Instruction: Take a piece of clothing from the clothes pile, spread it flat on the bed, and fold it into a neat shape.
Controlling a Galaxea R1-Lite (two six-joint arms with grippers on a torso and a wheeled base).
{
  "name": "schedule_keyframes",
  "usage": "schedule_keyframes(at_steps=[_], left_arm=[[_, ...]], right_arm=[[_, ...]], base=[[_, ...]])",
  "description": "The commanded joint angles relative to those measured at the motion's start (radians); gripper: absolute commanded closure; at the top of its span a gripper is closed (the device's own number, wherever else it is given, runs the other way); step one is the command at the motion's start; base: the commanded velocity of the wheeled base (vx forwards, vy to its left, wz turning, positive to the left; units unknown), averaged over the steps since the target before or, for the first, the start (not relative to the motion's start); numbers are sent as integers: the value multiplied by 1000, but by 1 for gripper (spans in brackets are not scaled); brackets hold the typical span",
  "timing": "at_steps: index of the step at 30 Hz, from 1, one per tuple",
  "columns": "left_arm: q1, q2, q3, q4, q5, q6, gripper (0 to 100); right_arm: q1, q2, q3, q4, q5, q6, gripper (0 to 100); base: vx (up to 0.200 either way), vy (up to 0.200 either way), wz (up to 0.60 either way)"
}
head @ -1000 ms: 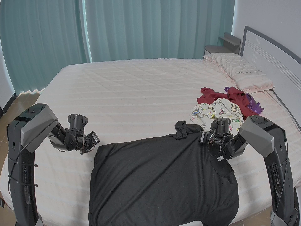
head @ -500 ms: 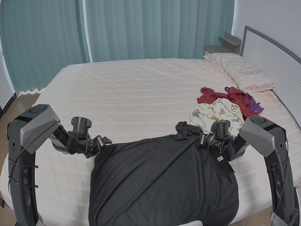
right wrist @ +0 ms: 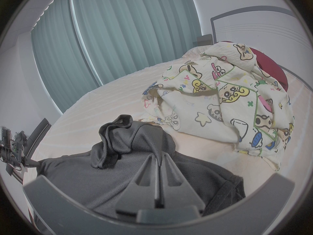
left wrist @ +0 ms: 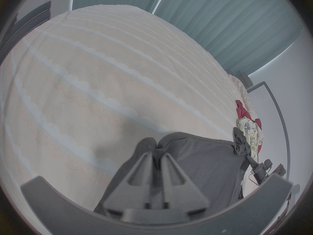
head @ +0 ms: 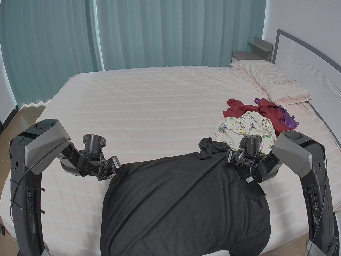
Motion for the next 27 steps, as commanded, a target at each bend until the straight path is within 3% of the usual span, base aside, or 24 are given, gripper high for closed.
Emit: schedule_keyframes(at_steps=[1,12,18,27], left_arm=[[2,-6,-2,-1,12,-8,100],[45,-142,-19,-7,42,-94,100],[85,-124,-36,-54,48,-126,100],[83,-50,-39,-60,61,-117,100]], right_arm=[[1,-4,5,-11,0,0,100],[-7,-74,-4,-53,0,56,100],[-11,-54,7,-51,-2,56,100],[0,-14,-15,-62,-20,58,100]], base=[[0,0,0],[0,0,0],[0,0,0],[0,0,0]])
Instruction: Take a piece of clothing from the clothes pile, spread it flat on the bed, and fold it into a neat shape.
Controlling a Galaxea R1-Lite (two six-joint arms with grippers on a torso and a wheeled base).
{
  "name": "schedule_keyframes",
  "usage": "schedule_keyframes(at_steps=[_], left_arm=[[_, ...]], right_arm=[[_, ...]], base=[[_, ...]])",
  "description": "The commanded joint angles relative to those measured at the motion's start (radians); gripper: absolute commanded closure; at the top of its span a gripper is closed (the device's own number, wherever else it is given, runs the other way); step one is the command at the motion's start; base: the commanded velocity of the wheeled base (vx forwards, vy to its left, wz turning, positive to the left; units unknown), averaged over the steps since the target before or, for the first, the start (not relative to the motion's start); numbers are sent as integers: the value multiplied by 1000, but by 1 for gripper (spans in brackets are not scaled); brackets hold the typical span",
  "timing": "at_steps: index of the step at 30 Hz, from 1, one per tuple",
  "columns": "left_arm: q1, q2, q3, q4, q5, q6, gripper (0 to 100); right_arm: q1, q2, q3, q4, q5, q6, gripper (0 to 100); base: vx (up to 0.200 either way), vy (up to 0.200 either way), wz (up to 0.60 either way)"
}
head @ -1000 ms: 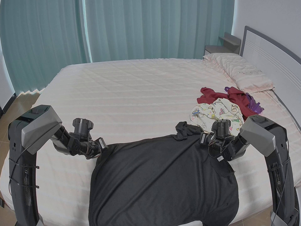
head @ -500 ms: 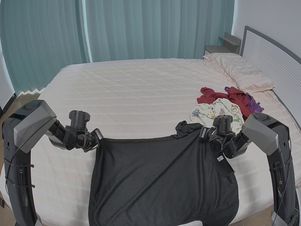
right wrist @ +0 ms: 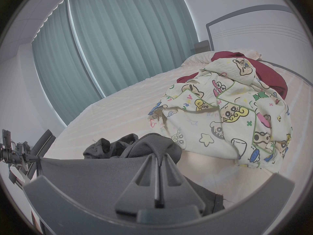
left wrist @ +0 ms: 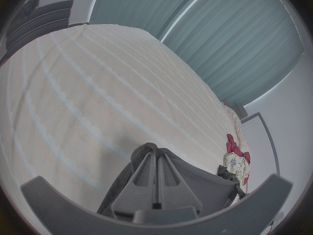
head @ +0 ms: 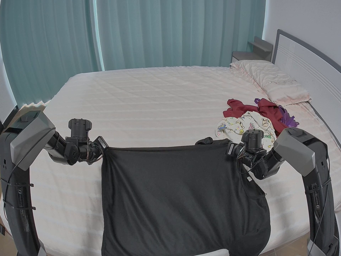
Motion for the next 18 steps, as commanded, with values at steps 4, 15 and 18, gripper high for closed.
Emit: schedule_keyframes(at_steps=[4,15,18], left_arm=[[0,58,-15,-6,25,-10,100],[6,79,-12,-66,42,-51,100],[9,61,-15,-75,39,-59,100]], right_arm=[[-2,22,-63,-73,-42,8,100],[7,16,-25,-69,-57,23,100],[1,-9,-40,-97,-60,57,100]], base=[[0,0,0],[0,0,0],[0,0,0]])
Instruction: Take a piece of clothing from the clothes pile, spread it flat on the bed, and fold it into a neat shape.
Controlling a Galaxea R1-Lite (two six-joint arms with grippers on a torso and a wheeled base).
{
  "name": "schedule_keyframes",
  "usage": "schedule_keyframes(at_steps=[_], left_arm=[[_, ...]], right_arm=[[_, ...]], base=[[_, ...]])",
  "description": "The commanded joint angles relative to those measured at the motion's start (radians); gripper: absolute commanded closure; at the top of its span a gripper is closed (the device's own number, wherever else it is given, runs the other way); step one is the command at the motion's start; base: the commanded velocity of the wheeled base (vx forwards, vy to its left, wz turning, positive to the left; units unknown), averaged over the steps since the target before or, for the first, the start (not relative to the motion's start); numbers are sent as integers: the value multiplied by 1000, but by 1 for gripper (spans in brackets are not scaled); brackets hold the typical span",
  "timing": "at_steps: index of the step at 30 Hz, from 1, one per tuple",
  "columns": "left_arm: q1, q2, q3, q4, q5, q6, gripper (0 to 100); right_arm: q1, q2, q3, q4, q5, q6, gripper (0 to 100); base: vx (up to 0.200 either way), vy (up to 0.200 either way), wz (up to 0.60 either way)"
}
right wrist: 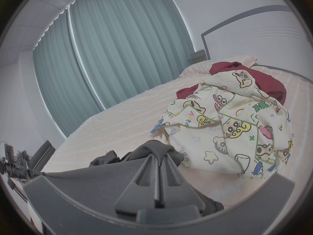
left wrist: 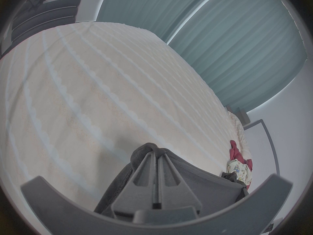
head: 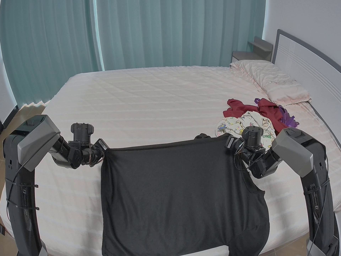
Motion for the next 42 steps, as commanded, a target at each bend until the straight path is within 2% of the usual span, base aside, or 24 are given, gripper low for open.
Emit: schedule_keyframes(at_steps=[1,7,10,17,18,19,20,29,34,37,38,40,41,42], left_arm=[[9,-7,0,-14,2,-10,100],[8,-2,0,-14,5,-1,100],[6,47,-2,-7,5,68,100],[6,96,-61,-4,11,80,100],[3,110,-72,-6,20,82,0],[1,122,-80,-7,34,82,0],[-2,128,-83,-9,42,84,0],[-9,146,-115,-3,74,77,0],[18,54,-58,9,63,74,0],[24,-64,47,14,29,74,0],[24,-102,100,6,20,77,0],[24,-162,182,-1,-7,77,0],[24,-162,182,-1,-7,77,0],[23,-234,290,-7,-49,76,0]], right_arm=[[-7,-25,-1,-16,-9,23,100],[-9,-16,25,25,-9,24,100],[5,36,20,38,-7,20,100],[5,76,-69,47,-32,7,100],[5,81,-70,51,-30,7,100],[8,87,-70,50,-32,6,100],[10,91,-70,45,-32,6,0],[-15,93,-121,39,-55,7,0],[-56,10,-89,42,-55,18,0],[-75,-61,54,38,2,7,0],[-75,-61,54,38,2,7,0],[-81,-137,163,36,30,17,0],[-81,-137,163,36,30,17,0],[-83,-199,261,36,37,18,0]], base=[[0,0,0],[0,0,0],[0,0,0],[0,0,0],[0,0,0],[0,0,0],[0,0,0],[0,0,0],[0,0,0],[0,0,0],[0,0,0],[0,0,0],[0,0,0],[0,0,0]])
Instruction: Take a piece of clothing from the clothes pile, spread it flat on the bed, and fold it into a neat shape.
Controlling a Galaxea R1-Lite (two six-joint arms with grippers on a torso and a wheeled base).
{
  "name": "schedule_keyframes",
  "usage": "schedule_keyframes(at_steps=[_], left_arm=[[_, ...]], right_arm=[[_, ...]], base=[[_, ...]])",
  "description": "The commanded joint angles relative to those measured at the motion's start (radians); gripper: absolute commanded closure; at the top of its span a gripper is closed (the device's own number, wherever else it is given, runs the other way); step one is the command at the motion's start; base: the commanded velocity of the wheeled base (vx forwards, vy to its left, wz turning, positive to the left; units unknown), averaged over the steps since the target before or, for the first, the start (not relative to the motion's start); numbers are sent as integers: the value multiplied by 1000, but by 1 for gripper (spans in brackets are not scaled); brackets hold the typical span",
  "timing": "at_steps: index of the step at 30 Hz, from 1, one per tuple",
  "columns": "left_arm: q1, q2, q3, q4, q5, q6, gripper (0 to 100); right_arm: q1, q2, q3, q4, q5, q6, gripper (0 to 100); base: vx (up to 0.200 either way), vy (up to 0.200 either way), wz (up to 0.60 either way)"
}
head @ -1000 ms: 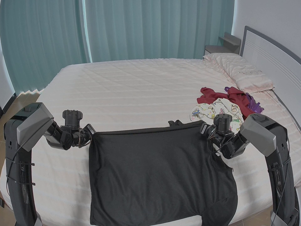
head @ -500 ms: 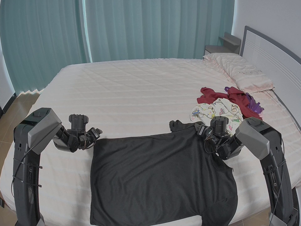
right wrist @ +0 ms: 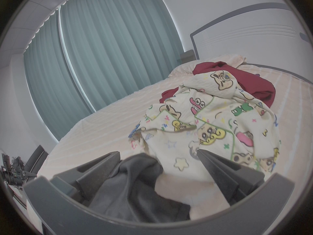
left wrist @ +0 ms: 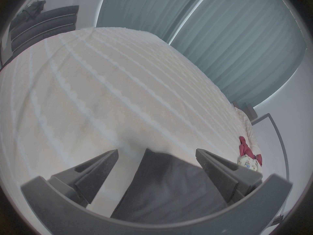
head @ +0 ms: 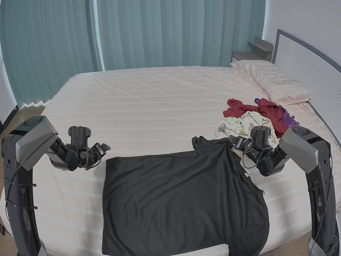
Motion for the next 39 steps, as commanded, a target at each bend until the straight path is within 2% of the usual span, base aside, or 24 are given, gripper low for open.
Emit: schedule_keyframes(at_steps=[1,6,11,15,20,25,26,29,30,32,33,34,36,39], left_arm=[[6,-236,259,-14,-79,0,0],[-16,-383,547,-82,-153,-8,0],[-54,-432,736,-103,-159,-23,0],[-57,-422,808,-106,-160,-22,0],[-80,-402,880,-142,-165,-23,0],[-111,-353,939,-235,-153,-22,0],[-117,-328,963,-313,-127,-22,0],[-140,-296,991,-367,-100,-22,0],[-174,-262,998,-418,-51,-22,0],[-189,-247,1000,-432,-25,-23,0],[-226,-207,994,-455,38,-23,0],[-226,-207,994,-455,38,-23,0],[-274,-162,983,-476,114,-32,0],[-315,-119,972,-524,168,-35,0]], right_arm=[[-22,-190,251,-5,46,4,0],[-1,-346,560,-100,51,67,0],[-7,-400,755,-192,55,97,0],[-7,-422,857,-257,57,129,0],[2,-429,926,-308,57,131,0],[16,-428,970,-337,57,133,0],[21,-426,982,-352,57,143,0],[27,-426,985,-357,57,149,0],[28,-425,987,-357,57,149,0],[30,-423,987,-357,57,151,0],[33,-420,985,-357,57,151,0],[33,-420,985,-357,57,151,0],[42,-418,985,-360,57,152,0],[62,-418,987,-372,55,169,0]], base=[[0,0,0],[-80,0,0],[-200,0,0],[-200,0,0],[-200,0,0],[-200,0,0],[-200,0,0],[-133,0,0],[0,0,0],[0,0,0],[0,0,0],[0,0,0],[0,0,0],[0,0,0]])
